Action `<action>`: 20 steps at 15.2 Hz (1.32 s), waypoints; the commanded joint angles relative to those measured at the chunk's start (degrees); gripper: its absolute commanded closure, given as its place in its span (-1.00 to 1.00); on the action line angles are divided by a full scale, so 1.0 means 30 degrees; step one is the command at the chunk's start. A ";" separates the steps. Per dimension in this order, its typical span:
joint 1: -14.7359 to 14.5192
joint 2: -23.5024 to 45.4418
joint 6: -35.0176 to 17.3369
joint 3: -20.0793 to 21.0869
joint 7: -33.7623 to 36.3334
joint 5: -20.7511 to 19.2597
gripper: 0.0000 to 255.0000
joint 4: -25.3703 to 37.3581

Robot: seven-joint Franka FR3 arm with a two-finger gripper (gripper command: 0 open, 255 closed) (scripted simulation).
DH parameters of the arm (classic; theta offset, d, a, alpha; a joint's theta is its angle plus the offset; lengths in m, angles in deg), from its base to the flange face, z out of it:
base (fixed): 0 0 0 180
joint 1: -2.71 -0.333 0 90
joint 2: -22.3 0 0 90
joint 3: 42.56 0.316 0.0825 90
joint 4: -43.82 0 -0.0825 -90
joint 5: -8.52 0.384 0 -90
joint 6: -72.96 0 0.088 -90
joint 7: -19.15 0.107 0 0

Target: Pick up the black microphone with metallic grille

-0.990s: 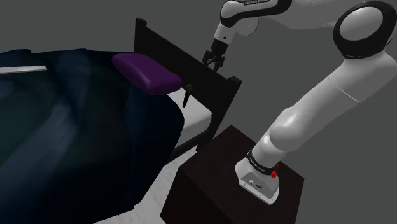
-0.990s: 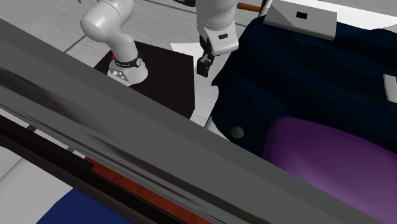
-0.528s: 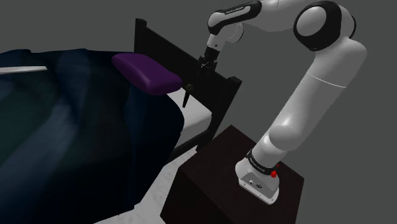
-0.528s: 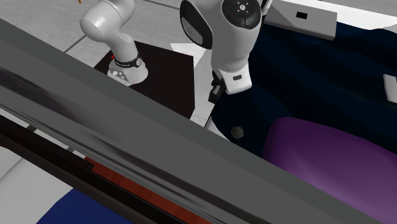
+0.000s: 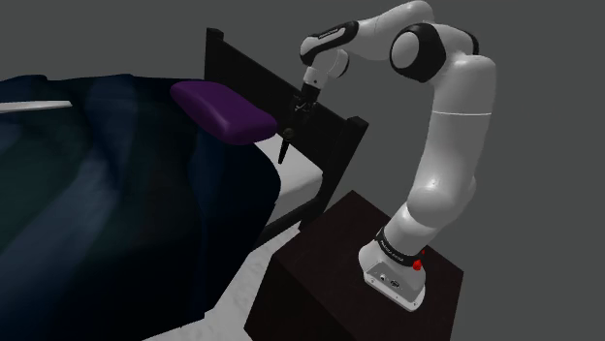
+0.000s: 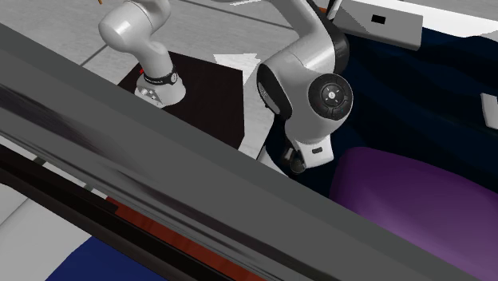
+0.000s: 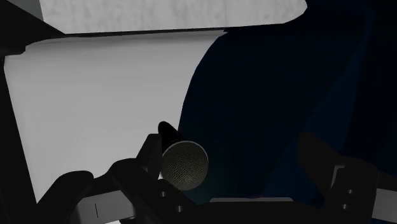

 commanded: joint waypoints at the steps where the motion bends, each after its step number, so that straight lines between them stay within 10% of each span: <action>1: 0.0422 0.1635 0.0214 0.0204 -0.0314 0.0520 -1.00 0.1505; 13: 0.1186 0.4877 -0.0531 0.0718 -0.1046 0.1401 -1.00 0.3539; 14: 0.1190 0.4915 -0.0521 0.0724 -0.1036 0.1405 1.00 0.3590; 20: 0.1183 0.4915 -0.0500 0.0726 -0.1016 0.1403 1.00 0.3615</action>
